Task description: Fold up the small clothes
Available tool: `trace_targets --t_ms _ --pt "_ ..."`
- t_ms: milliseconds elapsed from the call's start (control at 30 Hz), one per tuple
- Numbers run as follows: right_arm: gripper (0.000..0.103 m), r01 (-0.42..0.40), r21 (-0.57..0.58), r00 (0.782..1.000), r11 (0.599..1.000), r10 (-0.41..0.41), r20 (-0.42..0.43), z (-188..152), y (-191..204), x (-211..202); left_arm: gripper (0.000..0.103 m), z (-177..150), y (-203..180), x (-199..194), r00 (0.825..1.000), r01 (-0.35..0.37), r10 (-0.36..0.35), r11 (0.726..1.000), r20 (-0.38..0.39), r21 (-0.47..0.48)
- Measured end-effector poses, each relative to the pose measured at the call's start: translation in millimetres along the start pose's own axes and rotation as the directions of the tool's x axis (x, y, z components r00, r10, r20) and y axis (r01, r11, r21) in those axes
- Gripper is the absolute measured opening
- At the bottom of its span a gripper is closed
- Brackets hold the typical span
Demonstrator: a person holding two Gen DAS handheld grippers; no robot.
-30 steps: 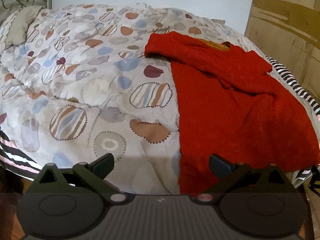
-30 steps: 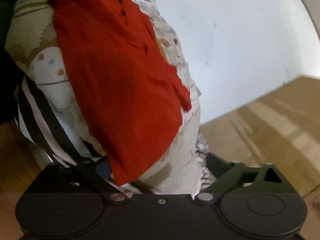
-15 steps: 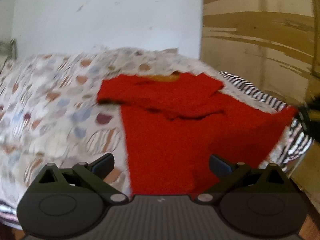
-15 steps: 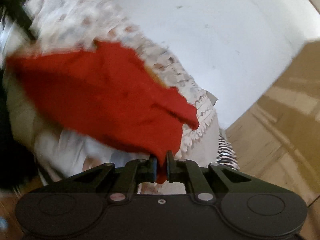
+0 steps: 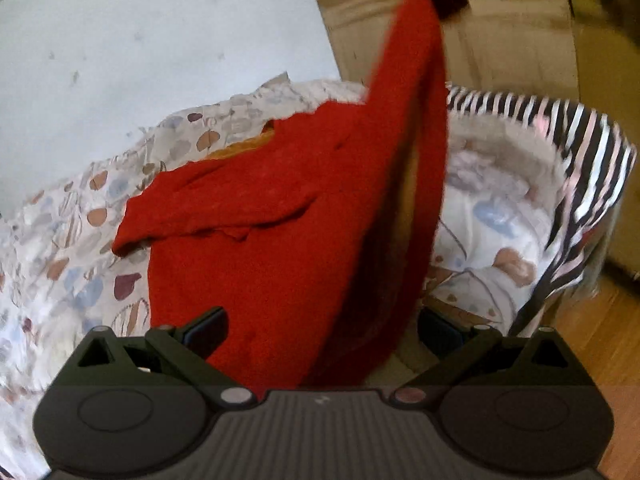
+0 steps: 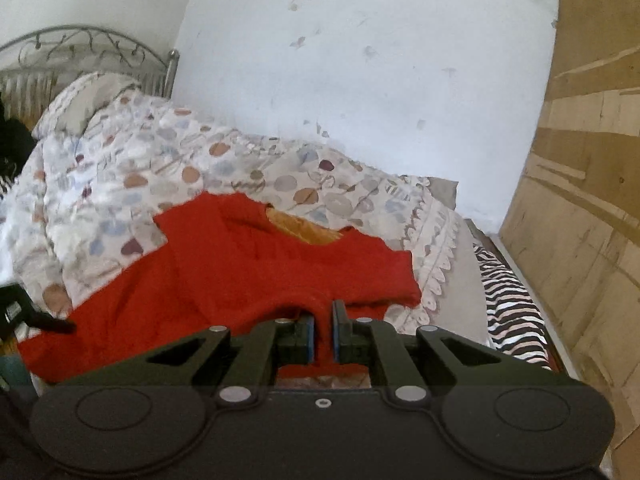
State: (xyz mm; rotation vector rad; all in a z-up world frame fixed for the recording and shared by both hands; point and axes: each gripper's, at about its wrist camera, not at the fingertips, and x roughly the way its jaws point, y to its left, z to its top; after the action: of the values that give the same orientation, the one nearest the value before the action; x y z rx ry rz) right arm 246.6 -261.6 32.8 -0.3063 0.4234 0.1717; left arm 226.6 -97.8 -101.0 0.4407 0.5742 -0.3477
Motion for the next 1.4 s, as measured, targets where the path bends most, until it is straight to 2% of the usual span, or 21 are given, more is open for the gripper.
trace_targets --t_ms 100,200,233,300,367,433,533,600,633,667,767,933,1033,1100,1200,1400 --pt "0.007 -0.008 0.021 1.0 1.0 0.008 0.023 8.3 -1.6 -0.9 0.103 3.9 -7.5 10.9 1.0 -0.012 0.012 1.0 -0.01 -0.021" --pt "0.007 -0.011 0.033 0.999 0.999 0.009 0.042 14.4 -4.2 -4.4 0.101 3.0 -7.8 16.1 0.996 -0.087 0.087 0.996 -0.003 0.0" --pt "0.007 -0.014 0.04 0.999 0.999 0.012 0.047 15.3 -5.3 -5.7 0.098 1.3 -7.8 16.2 0.993 -0.119 0.119 0.993 -0.001 0.012" --pt "0.007 -0.017 0.052 0.998 0.998 0.014 0.058 16.1 -8.5 -9.0 0.085 -4.7 -2.5 17.5 0.981 -0.192 0.192 0.981 0.0 0.039" --pt "0.007 -0.008 0.063 0.997 0.998 0.004 0.074 16.6 -11.0 -13.4 0.067 -13.9 8.1 19.0 0.961 -0.277 0.278 0.958 0.003 0.07" --pt "0.007 0.0 0.078 0.996 0.997 -0.006 0.087 15.5 -14.6 -17.2 0.059 -21.7 19.1 20.7 0.946 -0.324 0.325 0.942 0.002 0.085" --pt "0.007 0.007 0.097 0.996 0.995 -0.016 0.093 11.8 -17.8 -20.7 0.049 -33.2 38.2 13.3 0.945 -0.327 0.325 0.942 0.04 0.078" --pt "0.007 0.016 0.1 0.995 0.995 -0.025 0.091 7.2 -17.3 -22.3 0.028 -40.3 43.8 2.8 0.946 -0.319 0.31 0.943 0.098 0.097" --pt "0.007 0.018 0.102 0.995 0.995 -0.027 0.092 4.0 -16.4 -23.6 0.012 -43.4 45.5 -3.6 0.945 -0.313 0.299 0.944 0.131 0.106" --pt "0.007 0.023 0.104 0.995 0.994 -0.033 0.095 -0.2 -15.1 -26.0 0.007 -45.9 47.1 -9.6 0.941 -0.314 0.293 0.943 0.167 0.112" --pt "0.007 0.081 0.088 0.991 0.993 -0.09 0.096 -20.1 -6.5 -37.2 0.006 -49.5 54.6 -30.2 0.919 -0.34 0.307 0.935 0.248 0.103" --pt "0.006 0.14 0.087 0.985 0.986 -0.148 0.085 -54.5 7.7 -64.4 0.005 -35.8 73.4 -63.5 0.906 -0.313 0.279 0.948 0.318 0.06" --pt "0.006 0.167 0.096 0.979 0.981 -0.177 0.105 -61.3 15.3 -90.1 0.005 -26.4 78.7 -93.5 0.885 -0.323 0.275 0.944 0.377 0.069" --pt "0.006 0.182 0.076 0.973 0.98 -0.191 0.127 -60.0 20.5 -109.3 0.005 -23.8 83.0 -113.9 0.878 -0.317 0.264 0.946 0.399 0.072" --pt "0.006 0.19 0.036 0.97 0.981 -0.193 0.15 -52.7 28.2 -140.9 0.005 -25.1 85.7 -149.0 0.884 -0.291 0.235 0.953 0.404 0.083" --pt "0.006 0.201 0.009 0.961 0.98 -0.199 0.194 -47.5 44.5 -199.7 0.005 -39.2 69.6 -209.0 0.91 -0.249 0.205 0.965 0.361 0.079"
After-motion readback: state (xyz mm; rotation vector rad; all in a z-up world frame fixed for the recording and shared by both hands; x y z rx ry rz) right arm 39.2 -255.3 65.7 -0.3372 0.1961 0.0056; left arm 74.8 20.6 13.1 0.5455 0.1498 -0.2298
